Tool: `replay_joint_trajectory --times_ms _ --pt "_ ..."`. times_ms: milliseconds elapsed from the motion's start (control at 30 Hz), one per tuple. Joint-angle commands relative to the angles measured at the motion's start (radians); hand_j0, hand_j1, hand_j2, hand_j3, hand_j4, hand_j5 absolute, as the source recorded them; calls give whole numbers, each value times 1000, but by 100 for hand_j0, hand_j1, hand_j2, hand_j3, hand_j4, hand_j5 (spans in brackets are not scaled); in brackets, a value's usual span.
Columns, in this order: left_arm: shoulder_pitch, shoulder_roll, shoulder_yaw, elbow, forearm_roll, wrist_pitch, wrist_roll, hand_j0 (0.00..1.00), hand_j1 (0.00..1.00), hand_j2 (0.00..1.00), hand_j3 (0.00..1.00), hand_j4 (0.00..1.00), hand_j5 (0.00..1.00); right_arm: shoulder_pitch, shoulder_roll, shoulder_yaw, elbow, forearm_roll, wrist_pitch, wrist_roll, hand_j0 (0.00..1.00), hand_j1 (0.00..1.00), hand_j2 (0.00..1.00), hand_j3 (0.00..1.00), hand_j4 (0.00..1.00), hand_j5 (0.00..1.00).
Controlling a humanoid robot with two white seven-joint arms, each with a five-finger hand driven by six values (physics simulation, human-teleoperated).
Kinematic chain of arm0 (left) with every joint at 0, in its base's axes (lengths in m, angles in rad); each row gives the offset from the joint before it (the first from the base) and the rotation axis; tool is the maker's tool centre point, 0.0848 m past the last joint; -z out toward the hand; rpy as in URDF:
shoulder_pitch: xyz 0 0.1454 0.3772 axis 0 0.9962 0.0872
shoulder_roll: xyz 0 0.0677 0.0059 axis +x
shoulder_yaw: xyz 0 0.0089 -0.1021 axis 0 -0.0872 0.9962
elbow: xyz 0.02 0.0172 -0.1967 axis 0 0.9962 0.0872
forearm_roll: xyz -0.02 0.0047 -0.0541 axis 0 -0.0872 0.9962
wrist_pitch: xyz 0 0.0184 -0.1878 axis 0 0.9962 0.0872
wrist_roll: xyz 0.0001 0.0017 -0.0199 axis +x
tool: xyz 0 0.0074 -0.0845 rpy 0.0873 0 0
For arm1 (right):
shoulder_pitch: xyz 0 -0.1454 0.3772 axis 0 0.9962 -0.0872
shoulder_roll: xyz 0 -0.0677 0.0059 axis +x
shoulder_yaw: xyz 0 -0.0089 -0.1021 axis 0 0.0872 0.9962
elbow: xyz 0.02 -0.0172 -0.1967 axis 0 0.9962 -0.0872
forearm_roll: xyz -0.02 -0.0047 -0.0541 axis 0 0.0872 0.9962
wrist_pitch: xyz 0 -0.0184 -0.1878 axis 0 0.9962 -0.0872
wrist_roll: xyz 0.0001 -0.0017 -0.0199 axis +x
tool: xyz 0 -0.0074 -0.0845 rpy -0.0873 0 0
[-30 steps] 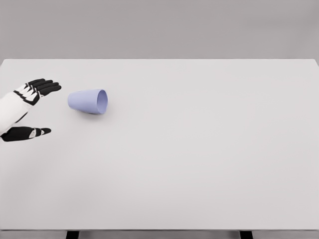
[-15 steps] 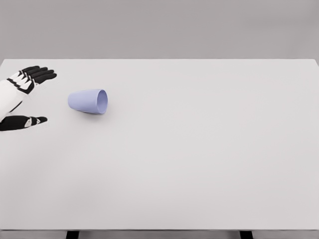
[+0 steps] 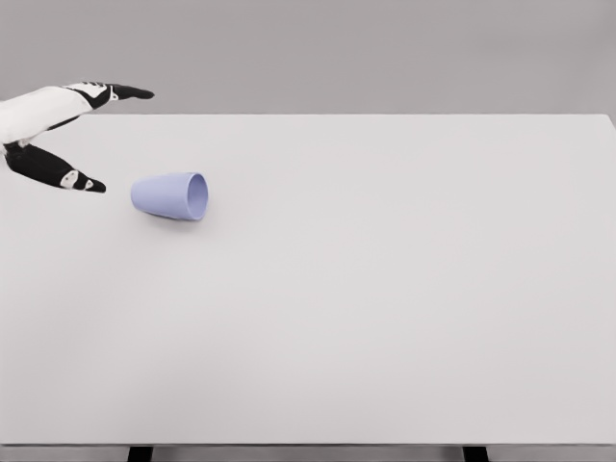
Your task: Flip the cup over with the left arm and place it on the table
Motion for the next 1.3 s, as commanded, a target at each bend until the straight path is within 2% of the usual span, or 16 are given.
replay_joint_trajectory --times_ms 0,67,167,333,367,500,533,700,800,900,967,1067,1267 --pt "-9 9 -198 9 64 185 -7 100 100 100 100 100 100 0 0 0 0 0 0 0 100 100 100 100 100 100" --pt "-45 10 -238 9 93 237 -7 100 100 100 100 100 100 0 0 0 0 0 0 0 100 100 100 100 100 100" --pt "-106 -4 -287 11 93 372 -7 100 100 100 100 100 100 0 0 0 0 0 0 0 100 100 100 100 100 100" --pt "-146 -60 -291 15 86 600 -7 100 100 100 100 100 100 0 0 0 0 1 0 0 100 100 100 100 100 100" --pt "-150 -67 -291 15 83 608 -7 100 100 100 100 100 100 0 0 0 0 0 0 0 100 100 100 100 100 100" --pt "-158 -157 -291 34 -95 610 -7 100 100 100 100 100 100 0 0 0 0 0 0 0 100 100 100 100 100 100" --pt "-158 -169 -291 35 -112 610 -7 100 100 100 100 100 100 0 0 0 0 1 0 0 100 100 100 100 100 100" --pt "-158 -191 -294 35 -180 597 -7 100 100 100 100 100 100 0 0 0 0 0 0 0 100 100 100 100 100 100" --pt "-160 -212 -319 60 -235 597 -7 100 100 100 100 100 100 0 0 0 0 0 0 0 100 100 100 100 100 100" --pt "-160 -238 -319 90 -249 591 -7 100 100 100 100 100 100 0 0 0 1 1 0 0 100 100 100 100 100 100" --pt "-160 -246 -320 116 -253 518 -7 100 100 100 100 100 100 0 0 0 0 0 0 0 100 100 100 100 100 100" --pt "-160 -254 -327 135 -256 501 -7 100 100 100 100 100 100 0 0 0 0 0 0 0 100 100 100 100 100 100" --pt "-164 -274 -360 166 -371 464 -7 100 100 100 100 100 100 0 0 0 1 1 0 0 100 100 100 100 100 100"
